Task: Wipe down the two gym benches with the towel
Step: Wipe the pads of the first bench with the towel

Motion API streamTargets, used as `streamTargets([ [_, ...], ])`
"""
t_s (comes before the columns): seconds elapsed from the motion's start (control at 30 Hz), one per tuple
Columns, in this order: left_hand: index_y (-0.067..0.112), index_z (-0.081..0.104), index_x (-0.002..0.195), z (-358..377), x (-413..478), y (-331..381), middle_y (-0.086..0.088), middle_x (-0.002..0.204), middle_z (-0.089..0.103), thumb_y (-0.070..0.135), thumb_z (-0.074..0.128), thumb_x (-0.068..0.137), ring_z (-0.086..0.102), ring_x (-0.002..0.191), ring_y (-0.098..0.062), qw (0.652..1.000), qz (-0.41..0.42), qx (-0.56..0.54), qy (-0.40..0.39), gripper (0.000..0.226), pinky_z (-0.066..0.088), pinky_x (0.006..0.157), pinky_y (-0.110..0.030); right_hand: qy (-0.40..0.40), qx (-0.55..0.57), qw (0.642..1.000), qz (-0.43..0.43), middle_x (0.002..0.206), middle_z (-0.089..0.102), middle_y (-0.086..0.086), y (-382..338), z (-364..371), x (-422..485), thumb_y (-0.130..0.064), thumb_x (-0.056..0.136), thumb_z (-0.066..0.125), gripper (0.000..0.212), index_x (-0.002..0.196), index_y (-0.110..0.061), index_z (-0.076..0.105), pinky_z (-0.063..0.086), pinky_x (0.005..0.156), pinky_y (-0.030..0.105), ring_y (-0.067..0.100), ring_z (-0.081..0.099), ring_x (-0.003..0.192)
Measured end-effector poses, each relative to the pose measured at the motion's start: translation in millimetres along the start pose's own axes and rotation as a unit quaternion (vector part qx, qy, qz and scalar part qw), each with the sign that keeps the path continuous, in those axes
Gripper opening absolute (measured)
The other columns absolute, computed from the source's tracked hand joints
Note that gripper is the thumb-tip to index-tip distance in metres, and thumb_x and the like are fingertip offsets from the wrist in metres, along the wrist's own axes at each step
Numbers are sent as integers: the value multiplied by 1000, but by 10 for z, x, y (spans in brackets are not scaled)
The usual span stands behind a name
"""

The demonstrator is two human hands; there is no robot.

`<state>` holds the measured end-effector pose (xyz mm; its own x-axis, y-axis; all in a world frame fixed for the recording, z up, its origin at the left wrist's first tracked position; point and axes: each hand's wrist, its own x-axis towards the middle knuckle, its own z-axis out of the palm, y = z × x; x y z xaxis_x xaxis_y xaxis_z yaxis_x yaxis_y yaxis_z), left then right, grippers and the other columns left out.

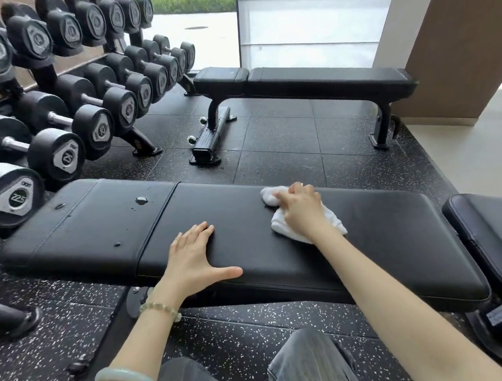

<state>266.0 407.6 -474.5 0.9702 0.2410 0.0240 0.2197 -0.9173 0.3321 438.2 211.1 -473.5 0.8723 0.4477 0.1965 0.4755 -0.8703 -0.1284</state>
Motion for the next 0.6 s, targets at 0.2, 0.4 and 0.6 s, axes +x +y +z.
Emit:
streamTargets([
  [0.2,23,22,148,-3,-14,-1,7,157,15,96,33,33,6,144,-10,1000,-1,10,-10,137,0,117,-34,55,39,991,-116,95,56,11,-373,-55,-897,-17,65,56,32,96,-24,64,44,64,43,35,54,77],
  [0.4,23,19,149,1,-11,-11,8,157,11,105,13,24,3,144,-9,1000,2,17,-16,150,-2,116,-33,112,41,977,-177,96,59,8,-322,-29,-1166,-14,60,49,40,95,-33,57,45,57,37,30,56,70],
  [0.6,23,22,149,18,-16,-5,8,157,14,95,34,36,5,144,-10,1000,6,6,0,134,-3,116,-32,-2,37,996,-81,111,48,7,-259,-77,-373,-31,65,50,48,113,-32,55,35,85,43,34,45,98],
])
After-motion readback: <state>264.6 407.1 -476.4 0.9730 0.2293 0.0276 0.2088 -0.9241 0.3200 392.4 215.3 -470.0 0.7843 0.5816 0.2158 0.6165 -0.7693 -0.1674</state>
